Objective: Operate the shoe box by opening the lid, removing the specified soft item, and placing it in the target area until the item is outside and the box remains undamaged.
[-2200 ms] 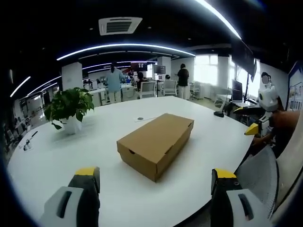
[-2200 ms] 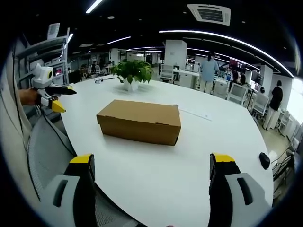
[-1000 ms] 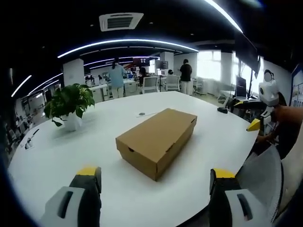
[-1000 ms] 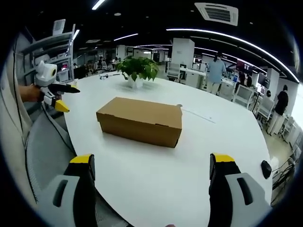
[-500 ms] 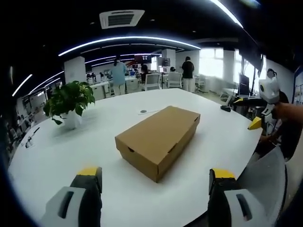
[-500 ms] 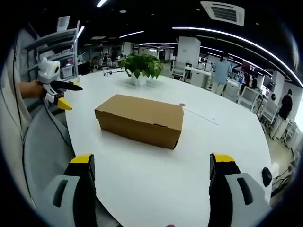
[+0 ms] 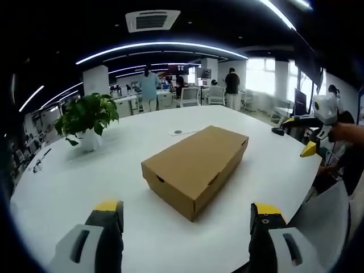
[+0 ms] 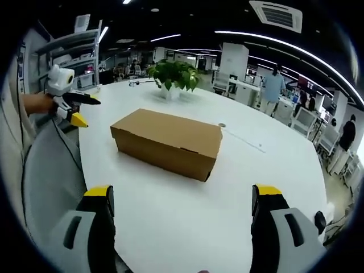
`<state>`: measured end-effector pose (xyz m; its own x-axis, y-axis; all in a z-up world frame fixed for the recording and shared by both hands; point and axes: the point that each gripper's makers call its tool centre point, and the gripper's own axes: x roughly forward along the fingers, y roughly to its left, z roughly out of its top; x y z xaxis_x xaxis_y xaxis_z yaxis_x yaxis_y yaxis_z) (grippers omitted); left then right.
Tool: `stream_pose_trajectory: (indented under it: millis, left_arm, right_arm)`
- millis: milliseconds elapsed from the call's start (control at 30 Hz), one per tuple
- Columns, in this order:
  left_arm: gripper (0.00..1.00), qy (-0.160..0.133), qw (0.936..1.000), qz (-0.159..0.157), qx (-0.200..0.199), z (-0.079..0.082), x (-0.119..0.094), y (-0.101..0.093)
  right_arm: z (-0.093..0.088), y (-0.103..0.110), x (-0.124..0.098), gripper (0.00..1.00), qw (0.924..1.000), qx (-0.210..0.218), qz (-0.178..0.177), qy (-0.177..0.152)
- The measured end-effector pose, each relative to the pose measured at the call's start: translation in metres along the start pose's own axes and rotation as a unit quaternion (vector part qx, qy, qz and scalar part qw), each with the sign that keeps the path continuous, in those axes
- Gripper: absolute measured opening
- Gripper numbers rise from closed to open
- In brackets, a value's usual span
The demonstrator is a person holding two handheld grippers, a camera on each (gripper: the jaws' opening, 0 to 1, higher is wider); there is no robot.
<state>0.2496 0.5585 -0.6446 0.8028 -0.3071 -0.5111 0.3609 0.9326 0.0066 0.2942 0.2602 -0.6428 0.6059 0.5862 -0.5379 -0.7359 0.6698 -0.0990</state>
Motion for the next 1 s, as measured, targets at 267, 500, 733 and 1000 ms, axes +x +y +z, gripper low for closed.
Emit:
stream_pose_trajectory:
  millis: [267,500,733,1000]
  left_arm:
    - [0.91,0.003,0.9999,0.012,-0.008,-0.005,0.007,0.004]
    - [0.9,0.006,0.9998,0.019,-0.005,-0.008,0.015,0.002]
    - [0.89,0.007,0.9996,0.026,-0.005,-0.009,0.026,0.002]
    - [0.84,0.014,0.9995,0.027,-0.002,-0.014,0.038,0.0]
  right_arm:
    - [-0.002,-0.013,0.007,0.96,1.0,-0.005,0.006,0.0]
    - [-0.005,-0.022,0.018,0.94,0.9997,-0.016,0.019,0.006]
    - [-0.007,-0.03,0.028,0.92,0.999,-0.028,0.032,0.01]
    - [-0.006,-0.033,0.044,0.86,0.997,-0.053,0.057,0.003]
